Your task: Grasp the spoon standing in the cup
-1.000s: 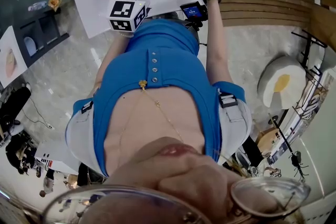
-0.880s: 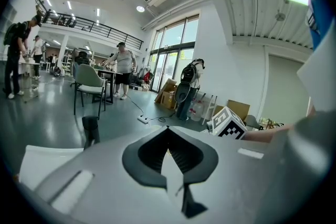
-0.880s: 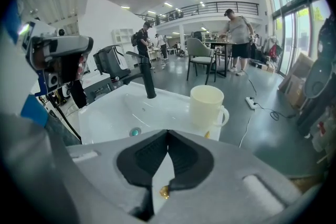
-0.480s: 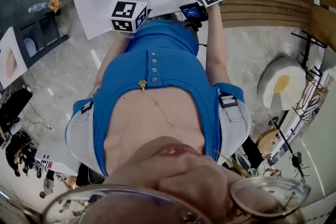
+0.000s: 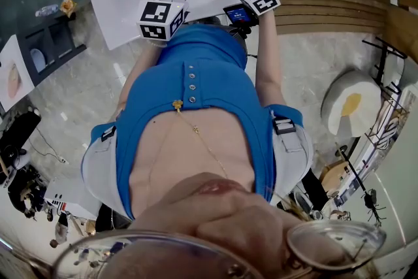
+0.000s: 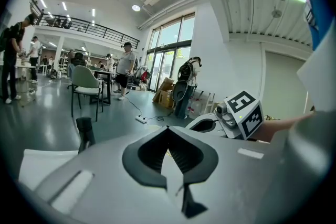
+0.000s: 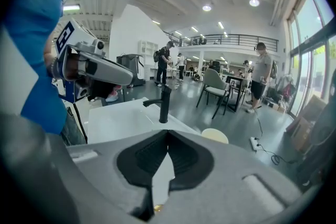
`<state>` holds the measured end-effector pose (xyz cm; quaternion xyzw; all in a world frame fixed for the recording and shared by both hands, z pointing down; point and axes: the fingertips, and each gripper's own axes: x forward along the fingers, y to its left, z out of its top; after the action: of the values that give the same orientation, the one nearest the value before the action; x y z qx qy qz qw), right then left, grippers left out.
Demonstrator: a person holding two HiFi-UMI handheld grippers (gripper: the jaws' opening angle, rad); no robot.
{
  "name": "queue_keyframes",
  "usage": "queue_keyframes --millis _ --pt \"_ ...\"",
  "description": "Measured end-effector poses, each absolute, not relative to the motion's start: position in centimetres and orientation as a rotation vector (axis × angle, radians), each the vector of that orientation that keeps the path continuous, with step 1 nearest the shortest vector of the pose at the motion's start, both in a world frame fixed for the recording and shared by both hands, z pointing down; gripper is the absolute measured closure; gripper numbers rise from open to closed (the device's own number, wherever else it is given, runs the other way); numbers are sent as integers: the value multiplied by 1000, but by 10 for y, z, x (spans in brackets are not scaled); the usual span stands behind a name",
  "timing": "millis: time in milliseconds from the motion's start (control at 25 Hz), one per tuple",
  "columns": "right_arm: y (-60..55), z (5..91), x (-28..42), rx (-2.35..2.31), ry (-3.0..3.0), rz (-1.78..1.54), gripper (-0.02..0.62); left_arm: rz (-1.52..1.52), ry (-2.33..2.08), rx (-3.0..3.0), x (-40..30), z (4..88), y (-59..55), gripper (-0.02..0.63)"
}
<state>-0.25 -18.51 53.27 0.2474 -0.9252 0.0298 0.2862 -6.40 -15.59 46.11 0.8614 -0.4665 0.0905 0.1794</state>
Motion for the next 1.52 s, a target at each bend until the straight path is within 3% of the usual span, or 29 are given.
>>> queue_keyframes --millis 1520 --pt "-153 426 -12 829 -2713 -143 592 199 -1425 2596 -38 412 -160 612"
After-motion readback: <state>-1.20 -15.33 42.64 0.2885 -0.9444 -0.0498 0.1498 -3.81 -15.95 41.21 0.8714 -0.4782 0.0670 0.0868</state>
